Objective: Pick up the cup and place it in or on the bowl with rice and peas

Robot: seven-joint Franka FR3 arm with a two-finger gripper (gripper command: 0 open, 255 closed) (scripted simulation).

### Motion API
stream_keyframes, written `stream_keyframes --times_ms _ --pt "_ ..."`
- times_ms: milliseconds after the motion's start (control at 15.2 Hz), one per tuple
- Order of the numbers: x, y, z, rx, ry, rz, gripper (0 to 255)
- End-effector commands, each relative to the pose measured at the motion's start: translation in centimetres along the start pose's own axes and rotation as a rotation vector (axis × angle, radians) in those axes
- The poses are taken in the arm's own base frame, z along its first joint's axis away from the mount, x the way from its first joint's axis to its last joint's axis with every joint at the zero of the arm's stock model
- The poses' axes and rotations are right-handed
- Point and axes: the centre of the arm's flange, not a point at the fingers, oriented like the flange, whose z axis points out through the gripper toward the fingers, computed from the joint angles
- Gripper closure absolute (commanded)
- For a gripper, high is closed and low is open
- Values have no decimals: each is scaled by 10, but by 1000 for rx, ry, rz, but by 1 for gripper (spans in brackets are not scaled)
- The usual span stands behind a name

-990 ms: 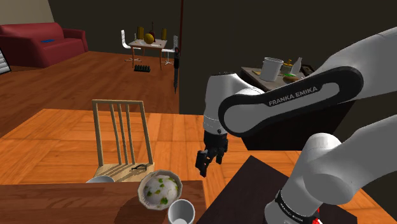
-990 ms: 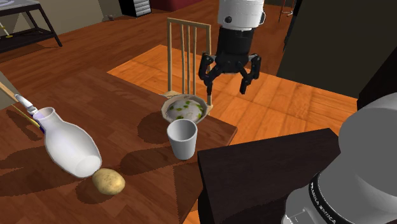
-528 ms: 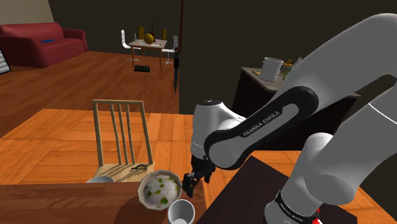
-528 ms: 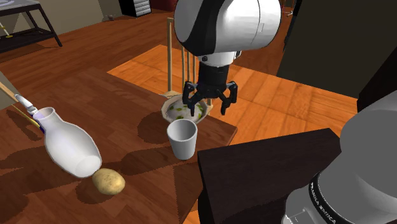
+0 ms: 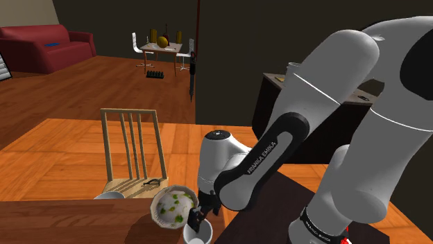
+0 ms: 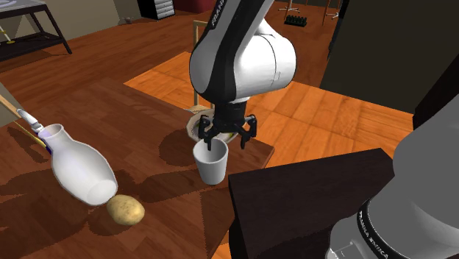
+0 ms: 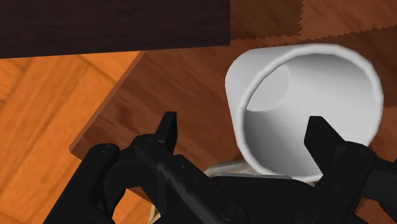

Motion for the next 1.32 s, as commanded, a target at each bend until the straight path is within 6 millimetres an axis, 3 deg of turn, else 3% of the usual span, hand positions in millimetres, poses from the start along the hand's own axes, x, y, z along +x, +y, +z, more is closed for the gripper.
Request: stream_keyframes --times_ms 0,198,660,726,1254 --pt "1 0 11 1 1 0 0" --pt "1 0 25 1 1 0 0" --pt "1 0 25 1 1 0 0" --pt "1 0 25 1 1 0 255" --pt "1 0 25 1 1 0 255"
